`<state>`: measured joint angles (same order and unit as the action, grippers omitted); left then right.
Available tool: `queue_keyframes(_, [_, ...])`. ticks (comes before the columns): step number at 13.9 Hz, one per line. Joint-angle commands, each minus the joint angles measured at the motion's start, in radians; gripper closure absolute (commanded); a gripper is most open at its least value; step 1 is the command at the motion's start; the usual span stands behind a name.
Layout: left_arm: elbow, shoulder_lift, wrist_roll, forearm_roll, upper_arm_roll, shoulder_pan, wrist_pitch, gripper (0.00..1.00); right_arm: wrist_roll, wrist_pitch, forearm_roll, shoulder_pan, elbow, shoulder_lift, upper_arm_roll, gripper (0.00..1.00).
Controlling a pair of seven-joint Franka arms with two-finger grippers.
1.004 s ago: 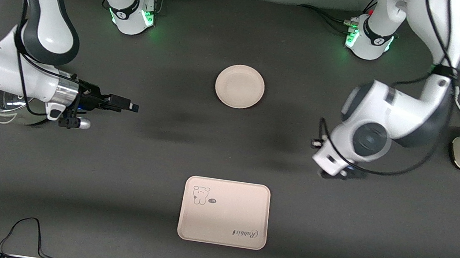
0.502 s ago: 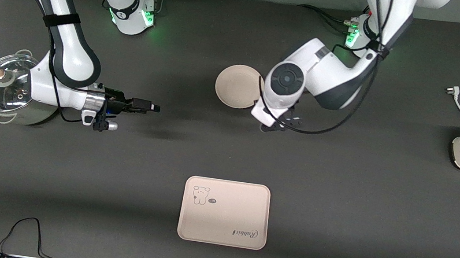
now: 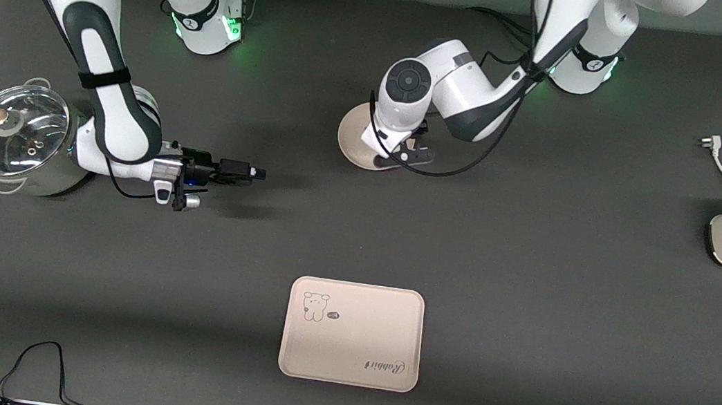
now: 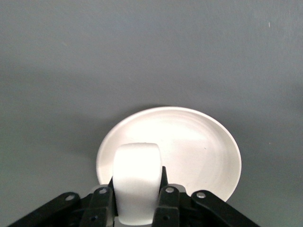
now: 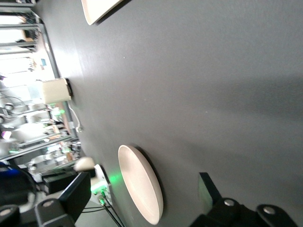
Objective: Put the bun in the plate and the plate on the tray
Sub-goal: 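Lower the bun onto the plate and open the left gripper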
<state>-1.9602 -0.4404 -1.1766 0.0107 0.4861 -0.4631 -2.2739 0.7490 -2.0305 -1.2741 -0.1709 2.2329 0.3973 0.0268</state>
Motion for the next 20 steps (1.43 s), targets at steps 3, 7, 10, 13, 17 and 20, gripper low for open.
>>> queue_keyframes(3, [-0.082,-0.037,-0.07,-0.012,-0.014,-0.069,-0.171,0.67,0.107,0.012,-0.08,-0.009,0.1,-0.032,-0.027,0.0])
queue_keyframes(7, [-0.082,-0.046,-0.101,-0.021,-0.014,-0.097,-0.199,0.28,0.235,0.0,-0.129,-0.009,0.2,-0.063,-0.045,0.0])
queue_keyframes(10, [-0.08,-0.04,-0.107,-0.021,-0.017,-0.088,-0.188,0.0,0.294,-0.06,-0.257,-0.009,0.22,-0.057,-0.129,0.0])
queue_keyframes(13, [-0.072,-0.014,-0.117,-0.023,-0.02,-0.082,-0.158,0.0,0.297,-0.138,-0.358,-0.009,0.229,-0.058,-0.223,0.0])
queue_keyframes(17, [-0.016,0.095,-0.098,-0.073,-0.04,0.021,0.086,0.0,0.349,-0.247,-0.454,-0.009,0.231,-0.042,-0.312,0.0])
queue_keyframes(20, [0.032,0.169,0.07,-0.15,-0.04,0.179,0.253,0.0,0.365,-0.325,-0.534,-0.01,0.231,-0.026,-0.396,0.0])
